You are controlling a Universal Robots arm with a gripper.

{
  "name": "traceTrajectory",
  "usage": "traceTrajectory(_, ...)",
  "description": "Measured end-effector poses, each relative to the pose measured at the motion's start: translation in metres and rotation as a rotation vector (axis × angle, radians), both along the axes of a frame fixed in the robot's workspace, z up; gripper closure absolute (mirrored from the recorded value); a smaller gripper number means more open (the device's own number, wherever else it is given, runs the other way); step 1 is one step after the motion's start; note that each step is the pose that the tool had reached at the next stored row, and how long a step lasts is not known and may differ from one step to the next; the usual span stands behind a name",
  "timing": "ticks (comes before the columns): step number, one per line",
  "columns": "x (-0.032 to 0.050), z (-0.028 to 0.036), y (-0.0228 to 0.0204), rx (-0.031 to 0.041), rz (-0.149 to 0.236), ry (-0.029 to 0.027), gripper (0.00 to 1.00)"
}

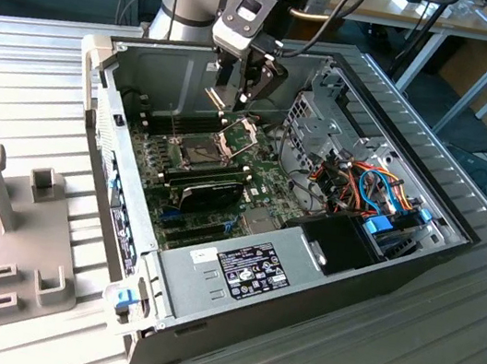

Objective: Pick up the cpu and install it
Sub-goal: 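Place the cpu into insertion slot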

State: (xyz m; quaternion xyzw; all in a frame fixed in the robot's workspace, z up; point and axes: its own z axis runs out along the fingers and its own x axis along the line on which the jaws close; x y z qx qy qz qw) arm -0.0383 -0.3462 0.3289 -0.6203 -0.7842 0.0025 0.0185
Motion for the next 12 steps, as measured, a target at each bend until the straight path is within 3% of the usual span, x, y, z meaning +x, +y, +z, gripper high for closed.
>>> traceTrajectory(12,0.0000,0.0000,0.0000,0.0001,-0.004,-0.0001,0.45)
